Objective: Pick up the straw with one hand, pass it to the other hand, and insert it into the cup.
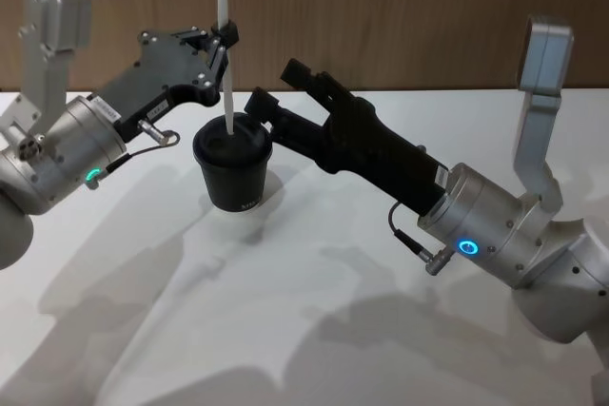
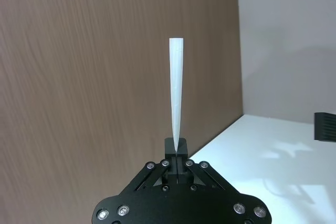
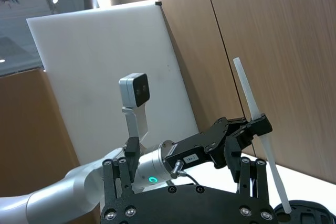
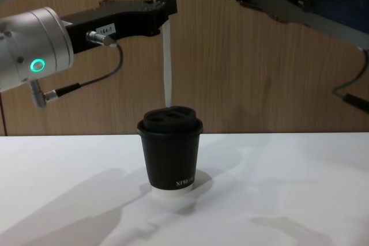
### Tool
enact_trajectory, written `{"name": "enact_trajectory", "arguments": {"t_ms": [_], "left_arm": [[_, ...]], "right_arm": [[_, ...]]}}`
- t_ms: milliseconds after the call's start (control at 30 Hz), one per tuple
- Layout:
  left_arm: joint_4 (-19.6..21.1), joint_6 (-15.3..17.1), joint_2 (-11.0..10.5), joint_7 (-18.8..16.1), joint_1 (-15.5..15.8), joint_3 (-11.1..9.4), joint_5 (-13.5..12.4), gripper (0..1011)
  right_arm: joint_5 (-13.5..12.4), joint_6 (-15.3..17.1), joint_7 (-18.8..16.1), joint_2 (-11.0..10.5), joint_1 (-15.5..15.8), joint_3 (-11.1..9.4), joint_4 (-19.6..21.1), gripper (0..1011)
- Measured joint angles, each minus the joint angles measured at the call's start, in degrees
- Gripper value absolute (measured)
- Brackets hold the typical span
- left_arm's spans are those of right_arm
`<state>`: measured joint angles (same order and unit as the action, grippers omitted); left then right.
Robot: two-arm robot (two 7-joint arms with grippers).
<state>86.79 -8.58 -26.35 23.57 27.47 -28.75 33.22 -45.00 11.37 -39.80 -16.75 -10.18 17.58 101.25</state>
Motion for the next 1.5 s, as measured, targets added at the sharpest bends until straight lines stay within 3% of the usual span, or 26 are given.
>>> {"name": "enact_trajectory", "arguments": {"t_ms": [300,667,1500], "left_arm": [[2.5,1.8,-0.6,-3.5,-0.5,0.2,-3.4,2],[4.2,3.1,-1.0,-5.0,-1.3,1.0,-4.4,3],[2.7,5.9,0.7,-2.1,-2.3,3.7,1.0,2]], "right_arm": [[0.0,0.0,0.0,0.0,0.0,0.0,0.0,1001],[0.0,0.0,0.0,0.0,0.0,0.0,0.0,1001],[0.0,0.0,0.0,0.0,0.0,0.0,0.0,1001]]}}
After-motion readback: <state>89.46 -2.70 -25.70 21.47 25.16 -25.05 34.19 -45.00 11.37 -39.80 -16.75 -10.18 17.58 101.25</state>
